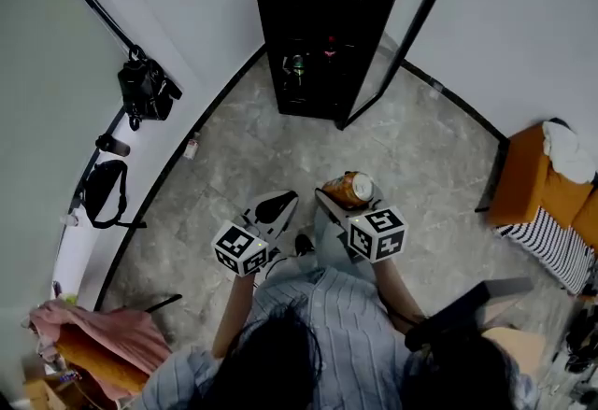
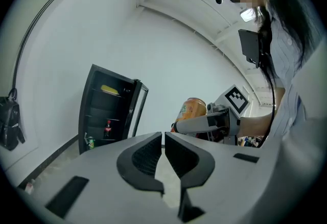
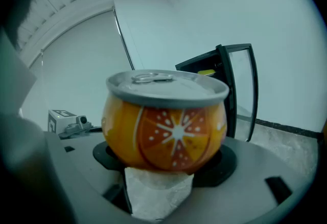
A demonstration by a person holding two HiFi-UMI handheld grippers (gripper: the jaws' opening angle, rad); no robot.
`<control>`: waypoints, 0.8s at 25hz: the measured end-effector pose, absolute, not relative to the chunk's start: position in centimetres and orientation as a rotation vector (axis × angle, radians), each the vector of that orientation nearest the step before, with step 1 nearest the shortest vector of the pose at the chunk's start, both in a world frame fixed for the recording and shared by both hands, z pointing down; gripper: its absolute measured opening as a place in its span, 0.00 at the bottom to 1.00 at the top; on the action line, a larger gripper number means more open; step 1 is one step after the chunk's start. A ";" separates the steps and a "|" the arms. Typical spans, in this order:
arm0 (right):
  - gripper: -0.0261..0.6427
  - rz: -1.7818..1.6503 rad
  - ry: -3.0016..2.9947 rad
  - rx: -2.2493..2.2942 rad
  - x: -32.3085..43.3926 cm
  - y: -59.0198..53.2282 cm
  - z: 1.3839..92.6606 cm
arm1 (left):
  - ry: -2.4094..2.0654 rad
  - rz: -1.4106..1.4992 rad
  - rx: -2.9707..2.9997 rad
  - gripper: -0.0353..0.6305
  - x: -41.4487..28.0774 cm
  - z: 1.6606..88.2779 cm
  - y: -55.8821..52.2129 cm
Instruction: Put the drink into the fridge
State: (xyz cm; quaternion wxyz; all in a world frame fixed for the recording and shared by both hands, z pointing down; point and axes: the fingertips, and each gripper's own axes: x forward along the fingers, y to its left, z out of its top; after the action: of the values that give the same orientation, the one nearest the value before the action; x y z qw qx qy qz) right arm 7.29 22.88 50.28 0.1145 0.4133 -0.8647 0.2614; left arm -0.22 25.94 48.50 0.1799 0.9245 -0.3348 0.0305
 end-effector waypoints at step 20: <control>0.53 0.764 -2.498 1.153 9.8 15.7 51.4 | -0.940 0.038 2.547 0.07 2.3 50.0 17.0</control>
State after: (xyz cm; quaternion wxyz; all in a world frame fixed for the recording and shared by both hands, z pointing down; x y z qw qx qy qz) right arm 9.76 15.73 51.43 0.1425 0.3996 -0.8659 0.2649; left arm 2.29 17.04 49.99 0.2117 0.9169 -0.3382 0.0138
